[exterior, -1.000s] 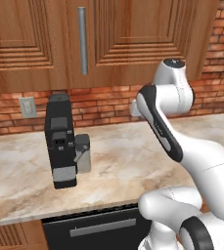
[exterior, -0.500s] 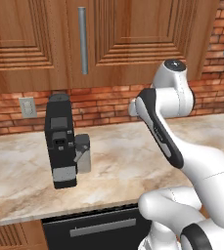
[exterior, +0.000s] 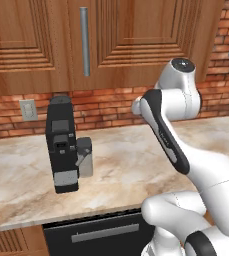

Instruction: Open the cabinet. Pick the bar soap and place it next to the sink. Then close the cabinet.

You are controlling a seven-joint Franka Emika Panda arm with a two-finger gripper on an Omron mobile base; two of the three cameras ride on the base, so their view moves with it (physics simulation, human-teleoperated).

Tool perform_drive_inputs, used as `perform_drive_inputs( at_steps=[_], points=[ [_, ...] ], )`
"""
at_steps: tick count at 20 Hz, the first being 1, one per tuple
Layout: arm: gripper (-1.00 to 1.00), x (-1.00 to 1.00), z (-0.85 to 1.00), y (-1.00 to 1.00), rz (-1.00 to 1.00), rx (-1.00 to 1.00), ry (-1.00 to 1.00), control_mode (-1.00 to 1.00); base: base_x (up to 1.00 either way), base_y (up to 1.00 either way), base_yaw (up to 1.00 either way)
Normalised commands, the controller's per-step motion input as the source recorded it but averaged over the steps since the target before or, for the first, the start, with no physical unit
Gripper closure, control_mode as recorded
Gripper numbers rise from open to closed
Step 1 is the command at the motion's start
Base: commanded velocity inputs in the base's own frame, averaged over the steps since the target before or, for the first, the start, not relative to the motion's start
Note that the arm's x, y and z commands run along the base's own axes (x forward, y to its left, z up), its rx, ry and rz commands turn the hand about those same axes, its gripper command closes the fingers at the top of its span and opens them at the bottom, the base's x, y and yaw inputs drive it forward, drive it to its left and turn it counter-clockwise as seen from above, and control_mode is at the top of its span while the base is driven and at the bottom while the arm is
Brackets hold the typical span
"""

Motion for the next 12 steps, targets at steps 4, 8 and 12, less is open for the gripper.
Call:
perform_drive_inputs(
  at_steps=[4,8,12],
  points=[
    [-1.0,0.19,0.0,-0.07,0.01,0.0,-0.02,-1.0,0.0,0.0,0.0],
    [-1.0,0.01,0.0,-0.02,0.0,0.0,-0.09,-1.0,0.0,0.0,0.0],
    [-1.0,-0.34,0.0,-0.03,0.0,0.05,-0.26,-1.0,0.0,0.0,0.0]
  ],
)
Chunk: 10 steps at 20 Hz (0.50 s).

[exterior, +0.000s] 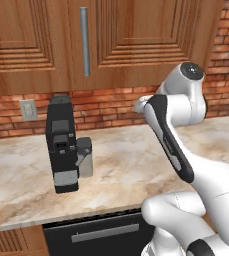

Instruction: Open the cabinet. Pick the bar soap and place it next to the sink. Then close the cabinet.

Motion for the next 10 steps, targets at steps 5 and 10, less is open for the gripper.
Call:
perform_drive_inputs(
  at_steps=[5,10],
  points=[
    [-1.0,-0.42,0.12,0.06,0.0,0.04,-0.1,-1.0,0.0,0.0,0.0],
    [-1.0,-0.35,0.19,0.37,-0.03,0.0,-0.01,-1.0,0.0,0.0,0.0]
  ],
)
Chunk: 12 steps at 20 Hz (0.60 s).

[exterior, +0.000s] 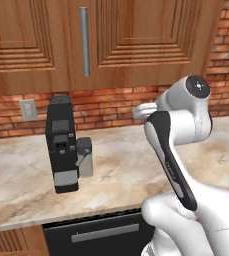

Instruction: Open the cabinet. Pick the bar soap and place it next to the sink. Then close the cabinet.

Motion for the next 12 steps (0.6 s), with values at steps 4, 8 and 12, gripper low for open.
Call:
perform_drive_inputs(
  at_steps=[4,8,12],
  points=[
    [-1.0,-0.35,0.36,0.11,-0.01,0.0,0.0,-1.0,0.0,0.0,0.0],
    [-1.0,-0.49,0.55,0.14,0.0,0.0,0.0,-1.0,0.0,0.0,0.0],
    [-1.0,-0.67,0.64,0.33,0.0,0.0,0.0,-1.0,0.0,0.0,0.0]
  ],
)
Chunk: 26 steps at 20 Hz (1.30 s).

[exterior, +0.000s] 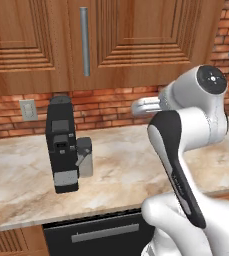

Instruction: Open the cabinet. Pick the bar soap and place it next to the sink. Then close the cabinet.

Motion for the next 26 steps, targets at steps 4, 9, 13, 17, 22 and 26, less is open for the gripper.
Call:
perform_drive_inputs(
  at_steps=[4,9,13,17,22,26],
  points=[
    [-1.0,-0.48,0.34,0.52,0.0,0.0,-0.01,-1.0,0.0,0.0,0.0],
    [-1.0,-0.09,0.12,0.54,0.0,-0.02,-0.11,-1.0,0.0,0.0,0.0],
    [-1.0,0.09,0.0,0.6,0.0,-0.04,-0.27,-1.0,0.0,0.0,0.0],
    [-1.0,0.17,0.37,0.46,-0.02,-0.05,-0.08,-1.0,0.0,0.0,0.0],
    [-1.0,0.1,0.37,0.09,0.0,-0.03,0.08,-1.0,0.0,0.0,0.0],
    [-1.0,0.21,0.05,-0.02,0.02,0.0,0.0,-1.0,0.0,0.0,0.0]
  ],
)
